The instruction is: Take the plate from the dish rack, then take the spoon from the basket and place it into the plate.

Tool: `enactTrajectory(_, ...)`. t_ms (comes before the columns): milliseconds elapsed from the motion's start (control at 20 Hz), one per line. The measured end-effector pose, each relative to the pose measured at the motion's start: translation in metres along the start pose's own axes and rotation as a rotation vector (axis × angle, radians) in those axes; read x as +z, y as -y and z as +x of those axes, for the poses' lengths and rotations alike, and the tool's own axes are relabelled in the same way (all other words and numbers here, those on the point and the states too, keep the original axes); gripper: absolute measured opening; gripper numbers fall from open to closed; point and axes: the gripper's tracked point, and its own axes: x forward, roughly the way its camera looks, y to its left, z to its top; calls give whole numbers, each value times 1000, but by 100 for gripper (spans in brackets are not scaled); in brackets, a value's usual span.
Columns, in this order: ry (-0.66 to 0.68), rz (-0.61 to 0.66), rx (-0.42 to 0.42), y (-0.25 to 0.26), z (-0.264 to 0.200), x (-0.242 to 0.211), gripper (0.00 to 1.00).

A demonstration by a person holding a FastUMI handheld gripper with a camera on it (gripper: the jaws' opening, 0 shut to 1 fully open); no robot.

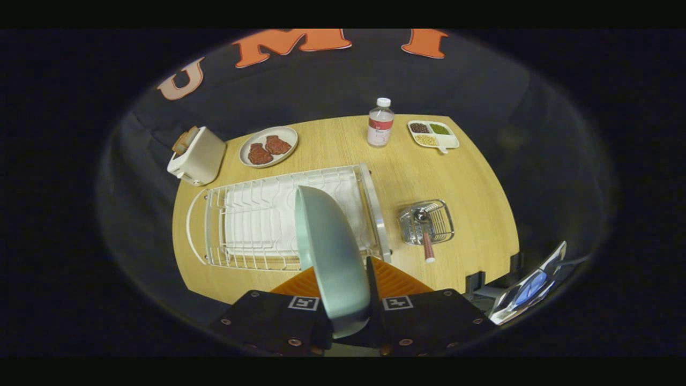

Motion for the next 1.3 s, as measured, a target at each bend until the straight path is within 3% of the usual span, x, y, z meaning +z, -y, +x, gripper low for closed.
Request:
enactTrajectory(600,-81,24,199,37,10,-95,28)
enactTrajectory(1000,-115,82,362,45,47,-140,29)
enactTrajectory(1300,-65,114,446,48,90,-159,29)
